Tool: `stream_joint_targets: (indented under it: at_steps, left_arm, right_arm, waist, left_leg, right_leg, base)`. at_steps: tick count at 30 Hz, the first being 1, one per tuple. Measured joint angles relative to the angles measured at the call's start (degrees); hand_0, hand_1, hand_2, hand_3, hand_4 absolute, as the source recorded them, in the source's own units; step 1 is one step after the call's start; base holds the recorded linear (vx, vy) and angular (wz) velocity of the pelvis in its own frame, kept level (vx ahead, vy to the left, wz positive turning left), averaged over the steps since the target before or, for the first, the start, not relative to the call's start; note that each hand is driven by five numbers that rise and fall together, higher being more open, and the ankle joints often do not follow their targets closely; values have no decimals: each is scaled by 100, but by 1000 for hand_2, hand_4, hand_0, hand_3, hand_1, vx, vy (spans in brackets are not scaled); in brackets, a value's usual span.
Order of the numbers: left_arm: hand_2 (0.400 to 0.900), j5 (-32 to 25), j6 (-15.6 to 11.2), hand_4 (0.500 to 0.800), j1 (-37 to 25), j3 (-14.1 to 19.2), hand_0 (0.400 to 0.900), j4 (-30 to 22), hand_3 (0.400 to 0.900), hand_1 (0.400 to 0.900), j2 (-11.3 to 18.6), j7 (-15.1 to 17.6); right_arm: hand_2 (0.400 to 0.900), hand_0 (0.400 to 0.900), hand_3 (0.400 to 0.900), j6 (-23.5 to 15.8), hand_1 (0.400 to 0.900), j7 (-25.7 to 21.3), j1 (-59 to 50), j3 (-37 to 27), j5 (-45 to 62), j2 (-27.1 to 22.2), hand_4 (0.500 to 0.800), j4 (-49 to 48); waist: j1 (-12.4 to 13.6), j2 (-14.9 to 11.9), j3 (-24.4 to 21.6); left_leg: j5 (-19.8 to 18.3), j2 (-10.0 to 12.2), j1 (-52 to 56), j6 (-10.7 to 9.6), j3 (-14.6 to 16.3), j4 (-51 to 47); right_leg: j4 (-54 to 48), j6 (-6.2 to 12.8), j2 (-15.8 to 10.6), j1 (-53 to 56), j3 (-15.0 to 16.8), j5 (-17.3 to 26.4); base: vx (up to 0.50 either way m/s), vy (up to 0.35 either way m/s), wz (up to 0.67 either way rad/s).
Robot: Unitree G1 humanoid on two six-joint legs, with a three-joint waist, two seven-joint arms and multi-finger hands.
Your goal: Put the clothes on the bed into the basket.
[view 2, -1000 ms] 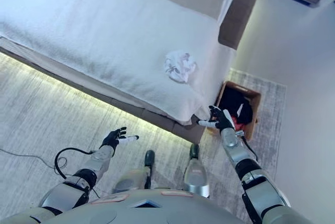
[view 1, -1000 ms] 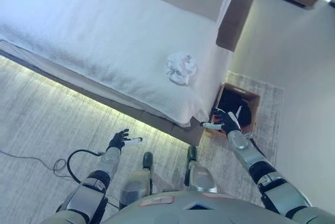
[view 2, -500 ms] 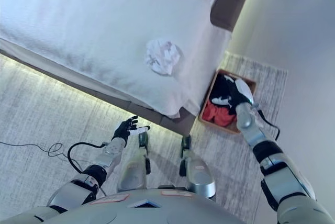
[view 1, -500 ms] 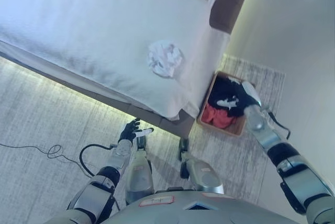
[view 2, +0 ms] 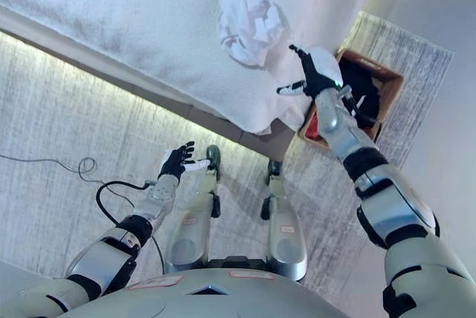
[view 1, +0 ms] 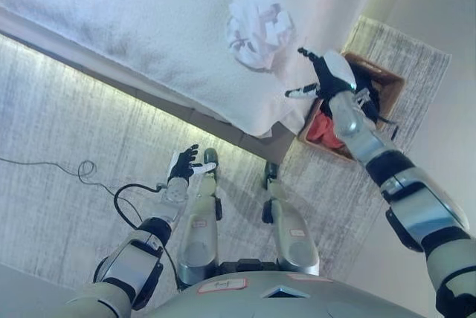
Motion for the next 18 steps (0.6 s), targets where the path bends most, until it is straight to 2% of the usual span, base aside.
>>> stream_joint_targets:
  at_steps: [4,8,12,18]
  left_arm:
    - [900,-166,-36,800,-245,-224,900,-23,900,900,-18,-3]
    - [900,-233,-117,800,-463,-247,900,-21,900,900,-18,39]
    - [900,-398,-128,800,-581,-358,900,-20,900,900,-4,125]
    - [900,-444,-130,800,-654,-511,900,-14,900,900,-68,161]
  right_arm:
    - [900,900,900,3,900,-64,-609,209,105,7,800,292]
    - [900,900,900,-8,900,-164,-1286,340,218,217,800,886]
    - [900,900,900,1,900,-437,-1645,336,343,446,800,1386]
    - [900,900,900,9,900,-540,-1792,350,699,574,800,1509]
  waist:
    - [15,-96,172]
    - [43,-127,266]
    - [99,-121,311]
    - [186,-125,337]
  left_leg:
    - [7,-3,-211,5,-139,85]
    - [9,-4,-465,3,-225,198]
    - [8,-19,-638,3,-334,271]
    - [10,-35,-751,1,-402,279]
  right_leg:
    - [1,0,2,-103,-132,0]
    - [1,-1,10,-247,-230,1]
    - [1,-1,7,-349,-304,0]
    - [3,0,12,-423,-358,0]
  base:
    - [-9,4,14]
    - [10,11,11]
    - [10,14,11]
    - [20,-2,11]
